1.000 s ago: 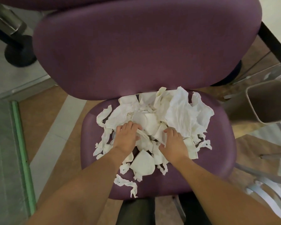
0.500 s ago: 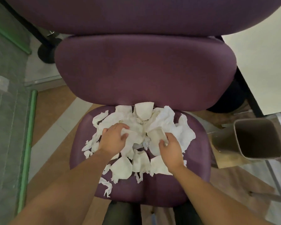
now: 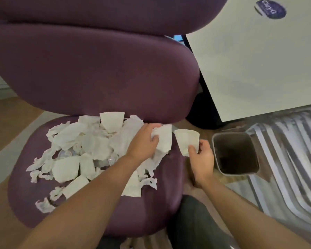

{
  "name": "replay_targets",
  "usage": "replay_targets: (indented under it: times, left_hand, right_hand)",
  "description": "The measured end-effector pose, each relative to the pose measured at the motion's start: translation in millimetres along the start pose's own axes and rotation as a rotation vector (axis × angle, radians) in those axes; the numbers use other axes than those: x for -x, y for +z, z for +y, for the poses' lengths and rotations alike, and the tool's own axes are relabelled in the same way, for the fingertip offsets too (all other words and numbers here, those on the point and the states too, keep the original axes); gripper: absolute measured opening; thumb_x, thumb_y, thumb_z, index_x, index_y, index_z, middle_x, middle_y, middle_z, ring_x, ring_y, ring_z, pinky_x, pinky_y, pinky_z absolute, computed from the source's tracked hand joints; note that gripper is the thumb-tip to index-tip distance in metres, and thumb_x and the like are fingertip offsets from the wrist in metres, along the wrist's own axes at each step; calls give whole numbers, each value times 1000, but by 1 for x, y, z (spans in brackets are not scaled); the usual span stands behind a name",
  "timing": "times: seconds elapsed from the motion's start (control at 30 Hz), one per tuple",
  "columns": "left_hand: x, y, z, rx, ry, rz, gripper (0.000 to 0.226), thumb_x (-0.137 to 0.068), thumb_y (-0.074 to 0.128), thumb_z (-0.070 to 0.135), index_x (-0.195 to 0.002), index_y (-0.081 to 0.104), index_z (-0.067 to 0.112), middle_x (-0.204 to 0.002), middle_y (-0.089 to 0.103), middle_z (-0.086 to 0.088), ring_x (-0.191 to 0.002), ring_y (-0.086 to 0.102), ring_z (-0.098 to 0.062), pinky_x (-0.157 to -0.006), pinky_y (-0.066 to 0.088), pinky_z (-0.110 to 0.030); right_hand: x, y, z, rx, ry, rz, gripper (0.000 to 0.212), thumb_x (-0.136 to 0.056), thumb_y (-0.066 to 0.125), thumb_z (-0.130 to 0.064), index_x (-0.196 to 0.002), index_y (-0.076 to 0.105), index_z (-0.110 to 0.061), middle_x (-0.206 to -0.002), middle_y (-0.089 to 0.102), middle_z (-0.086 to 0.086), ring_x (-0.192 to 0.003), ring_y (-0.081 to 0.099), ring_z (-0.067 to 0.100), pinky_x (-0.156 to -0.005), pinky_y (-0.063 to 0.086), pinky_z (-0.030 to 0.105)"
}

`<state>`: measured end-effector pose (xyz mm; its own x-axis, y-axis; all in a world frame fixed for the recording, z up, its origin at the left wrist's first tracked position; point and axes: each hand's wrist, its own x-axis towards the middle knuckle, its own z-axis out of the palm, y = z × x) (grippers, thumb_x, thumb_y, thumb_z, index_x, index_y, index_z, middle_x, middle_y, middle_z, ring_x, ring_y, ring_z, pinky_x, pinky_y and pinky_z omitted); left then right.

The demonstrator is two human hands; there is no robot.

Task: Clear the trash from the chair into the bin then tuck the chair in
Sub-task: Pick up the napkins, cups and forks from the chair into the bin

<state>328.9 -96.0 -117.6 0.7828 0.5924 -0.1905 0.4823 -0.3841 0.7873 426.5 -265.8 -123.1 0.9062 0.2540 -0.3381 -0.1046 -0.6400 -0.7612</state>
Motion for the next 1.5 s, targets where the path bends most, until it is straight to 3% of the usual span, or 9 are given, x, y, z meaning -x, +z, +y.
replay_targets:
  times: [0.1, 0.17, 0.43, 0.63, 0.77, 1.03, 1.17, 1.37, 1.5]
  left_hand:
    - [-15, 44, 16, 39, 73, -54, 42, -90, 57, 20, -130, 52, 30, -123, 54, 12, -112, 52, -7, -96, 47, -34]
    - [-24, 75, 25, 76, 111, -99, 46, -90, 62, 19, -133, 51, 30, -125, 56, 11, -111, 53, -5, -96, 49, -33]
    - [-56, 200, 58, 74, 236, -172, 50, -89, 66, 16, -136, 51, 26, -126, 55, 2, -111, 56, -15, -94, 52, -35]
    - [-57, 298, 68, -54, 162, -84, 48, -88, 66, 18, -133, 52, 25, -130, 51, 2, -110, 58, -21, -93, 52, -39]
    - [-45, 331, 66, -98, 73, -143, 58, -93, 60, 29, -146, 39, 18, -144, 44, -5, -129, 48, -23, -106, 42, -37]
    - [-5, 276, 54, 46, 58, 1, 35, -101, 44, 39, -130, 55, 24, -125, 55, 4, -109, 57, -11, -90, 47, -28]
    - [17, 230, 34, 81, 70, 78, 31, -100, 44, 41, -121, 60, 26, -119, 62, 6, -104, 59, -9, -89, 48, -29]
    - [65, 143, -14, 129, -19, 309, 21, -93, 47, 44, -96, 64, 33, -95, 69, 10, -87, 66, -14, -87, 53, -42]
    - [104, 99, -52, 89, -93, 367, 22, -94, 49, 44, -95, 67, 32, -90, 69, 12, -82, 66, -10, -80, 54, -40]
  right_hand:
    - [-12, -22, 28, -24, 78, 83, 35, -94, 58, -27, -128, 49, -23, -122, 59, -2, -108, 58, 17, -97, 52, 45]
    - [-22, -35, 50, -75, 103, 151, 38, -96, 58, -24, -131, 47, -20, -117, 54, -8, -106, 54, 13, -100, 49, 40]
    - [-73, -84, 125, -130, 101, 369, 26, -94, 61, -19, -119, 53, -18, -104, 57, -4, -92, 55, 12, -86, 48, 30]
    - [-112, -112, 183, -11, 107, 295, 31, -92, 62, -17, -120, 55, -7, -98, 57, 0, -97, 59, 21, -78, 40, 27]
    - [-112, -118, 206, -11, 84, 148, 44, -93, 63, -22, -134, 52, -9, -124, 61, 8, -116, 58, 23, -88, 41, 25]
    - [-82, -100, 175, -45, -100, 18, 30, -94, 60, -21, -123, 59, -16, -112, 64, -3, -106, 60, 15, -99, 48, 35]
    - [-59, -75, 143, -77, -251, -77, 28, -95, 59, -20, -123, 60, -17, -112, 62, -4, -102, 55, 9, -88, 41, 24]
    - [-9, -13, 97, -38, -406, -242, 18, -91, 62, -19, -109, 66, -20, -107, 65, -2, -98, 60, 12, -83, 43, 24]
    - [29, 29, 82, 39, -493, -332, 17, -91, 61, -16, -108, 67, -16, -98, 64, -6, -90, 58, 10, -80, 42, 22]
